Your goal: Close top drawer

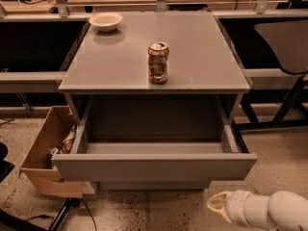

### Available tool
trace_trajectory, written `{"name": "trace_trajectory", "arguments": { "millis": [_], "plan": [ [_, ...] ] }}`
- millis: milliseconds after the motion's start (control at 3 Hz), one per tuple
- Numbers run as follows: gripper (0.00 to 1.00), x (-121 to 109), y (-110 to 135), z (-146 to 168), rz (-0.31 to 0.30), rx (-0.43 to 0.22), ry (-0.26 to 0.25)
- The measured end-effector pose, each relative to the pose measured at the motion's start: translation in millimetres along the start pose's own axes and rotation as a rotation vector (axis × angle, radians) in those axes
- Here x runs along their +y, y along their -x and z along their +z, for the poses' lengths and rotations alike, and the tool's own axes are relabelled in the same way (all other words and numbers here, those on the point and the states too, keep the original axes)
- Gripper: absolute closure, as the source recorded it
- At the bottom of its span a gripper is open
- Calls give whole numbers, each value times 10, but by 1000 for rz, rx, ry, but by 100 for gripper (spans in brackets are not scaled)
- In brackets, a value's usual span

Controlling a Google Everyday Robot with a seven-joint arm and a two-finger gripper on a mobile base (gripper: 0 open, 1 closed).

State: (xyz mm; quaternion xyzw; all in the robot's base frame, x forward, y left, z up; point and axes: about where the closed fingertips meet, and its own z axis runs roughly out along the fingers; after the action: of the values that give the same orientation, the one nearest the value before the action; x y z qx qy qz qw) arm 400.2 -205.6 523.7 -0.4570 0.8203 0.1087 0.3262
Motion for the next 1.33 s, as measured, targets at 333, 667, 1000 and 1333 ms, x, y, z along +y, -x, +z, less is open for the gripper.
{"name": "trace_trajectory", "arguments": {
  "millis": [333, 667, 1000, 1333],
  "plan": [
    [100, -532, 676, -57, -156, 4, -3],
    [100, -533, 677, -57, -157, 4, -3],
    [100, -888, 770, 58, -217, -24, -27],
    [100, -1369, 811, 321, -301, -34, -27]
  ]
}}
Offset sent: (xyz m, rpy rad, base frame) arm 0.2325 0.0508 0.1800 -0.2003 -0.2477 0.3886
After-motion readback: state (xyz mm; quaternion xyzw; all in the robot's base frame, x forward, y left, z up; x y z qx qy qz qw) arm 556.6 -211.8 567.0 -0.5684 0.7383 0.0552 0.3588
